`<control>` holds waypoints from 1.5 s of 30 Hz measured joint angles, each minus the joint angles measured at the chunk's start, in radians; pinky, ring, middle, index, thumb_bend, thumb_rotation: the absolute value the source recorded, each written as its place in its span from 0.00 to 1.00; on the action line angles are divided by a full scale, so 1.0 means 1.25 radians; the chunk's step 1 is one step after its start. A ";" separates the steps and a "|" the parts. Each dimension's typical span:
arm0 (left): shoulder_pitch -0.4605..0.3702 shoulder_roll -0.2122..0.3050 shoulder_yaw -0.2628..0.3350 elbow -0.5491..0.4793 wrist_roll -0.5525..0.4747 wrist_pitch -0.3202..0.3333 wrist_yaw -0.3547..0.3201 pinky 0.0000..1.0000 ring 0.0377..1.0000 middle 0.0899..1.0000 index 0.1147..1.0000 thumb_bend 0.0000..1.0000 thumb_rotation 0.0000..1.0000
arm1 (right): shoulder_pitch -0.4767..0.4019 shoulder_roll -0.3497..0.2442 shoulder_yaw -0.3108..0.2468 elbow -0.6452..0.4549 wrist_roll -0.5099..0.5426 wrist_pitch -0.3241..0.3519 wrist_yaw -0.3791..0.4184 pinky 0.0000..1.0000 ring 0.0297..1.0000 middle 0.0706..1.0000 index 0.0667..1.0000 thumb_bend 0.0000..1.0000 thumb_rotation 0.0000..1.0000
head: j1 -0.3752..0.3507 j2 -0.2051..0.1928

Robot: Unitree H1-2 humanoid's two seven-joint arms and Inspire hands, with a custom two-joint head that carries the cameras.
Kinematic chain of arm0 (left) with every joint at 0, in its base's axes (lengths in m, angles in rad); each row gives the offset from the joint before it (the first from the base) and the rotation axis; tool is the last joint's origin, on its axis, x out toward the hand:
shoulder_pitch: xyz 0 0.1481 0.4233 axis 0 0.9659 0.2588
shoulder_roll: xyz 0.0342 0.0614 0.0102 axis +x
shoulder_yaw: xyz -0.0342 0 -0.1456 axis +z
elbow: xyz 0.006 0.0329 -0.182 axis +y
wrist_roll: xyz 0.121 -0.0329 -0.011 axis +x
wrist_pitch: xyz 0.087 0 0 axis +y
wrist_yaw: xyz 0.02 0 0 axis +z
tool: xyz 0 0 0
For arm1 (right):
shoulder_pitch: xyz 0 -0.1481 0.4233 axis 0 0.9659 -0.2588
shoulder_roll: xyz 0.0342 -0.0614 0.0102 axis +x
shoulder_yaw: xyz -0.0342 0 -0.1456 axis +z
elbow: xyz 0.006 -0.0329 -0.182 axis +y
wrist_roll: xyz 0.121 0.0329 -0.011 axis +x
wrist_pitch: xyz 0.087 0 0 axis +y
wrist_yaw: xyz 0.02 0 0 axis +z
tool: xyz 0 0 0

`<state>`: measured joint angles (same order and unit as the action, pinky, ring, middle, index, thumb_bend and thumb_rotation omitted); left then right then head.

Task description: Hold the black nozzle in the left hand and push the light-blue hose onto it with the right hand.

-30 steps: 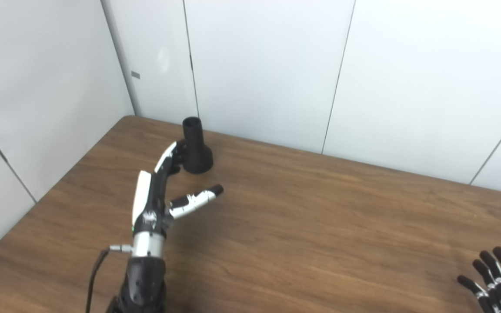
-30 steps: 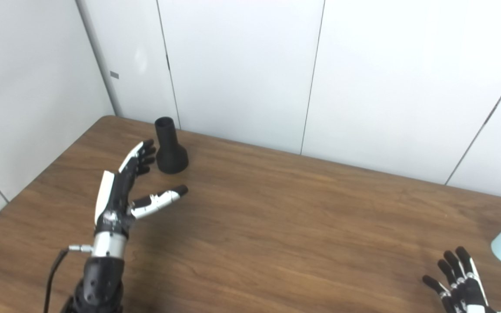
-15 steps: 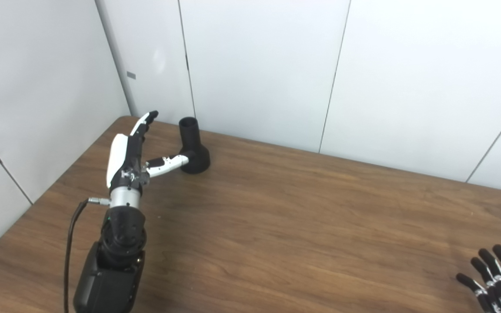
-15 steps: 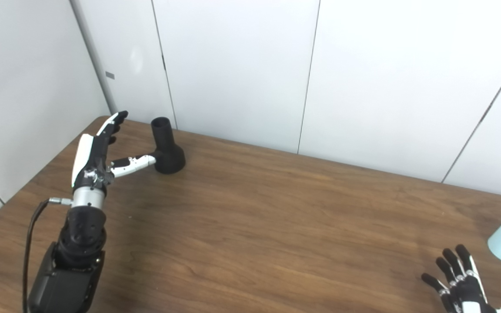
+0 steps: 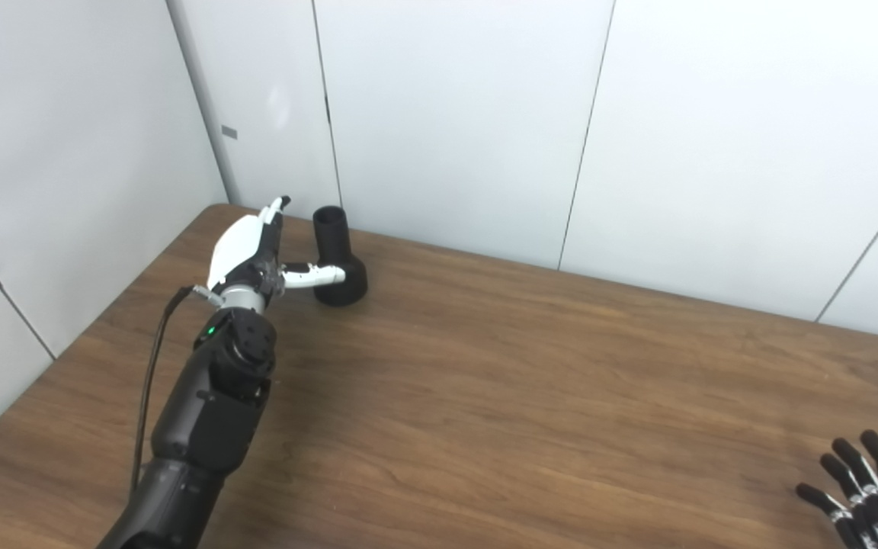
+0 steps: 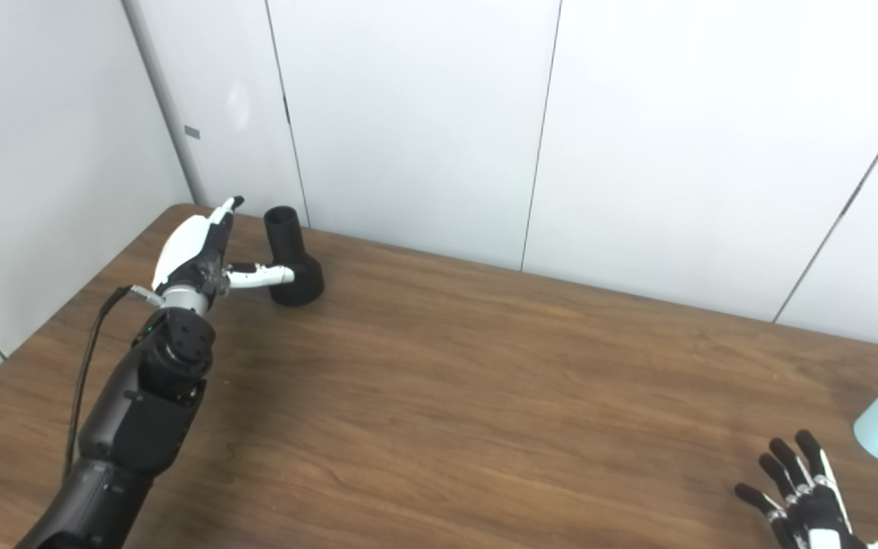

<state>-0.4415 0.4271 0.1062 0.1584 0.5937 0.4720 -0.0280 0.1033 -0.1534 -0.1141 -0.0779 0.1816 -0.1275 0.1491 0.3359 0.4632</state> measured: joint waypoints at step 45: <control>-0.097 -0.039 -0.060 0.232 0.125 0.000 -0.011 1.00 0.98 0.90 0.83 0.99 0.43 | 0.022 0.011 0.005 -0.029 -0.059 0.012 -0.025 0.73 0.88 0.89 0.93 0.65 0.90 | -0.025 0.021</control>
<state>-0.5624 0.3786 0.0311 0.4482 0.7504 0.4725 -0.0423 0.1304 -0.1394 -0.1084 -0.1146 0.1084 -0.1120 0.1184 0.3053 0.4893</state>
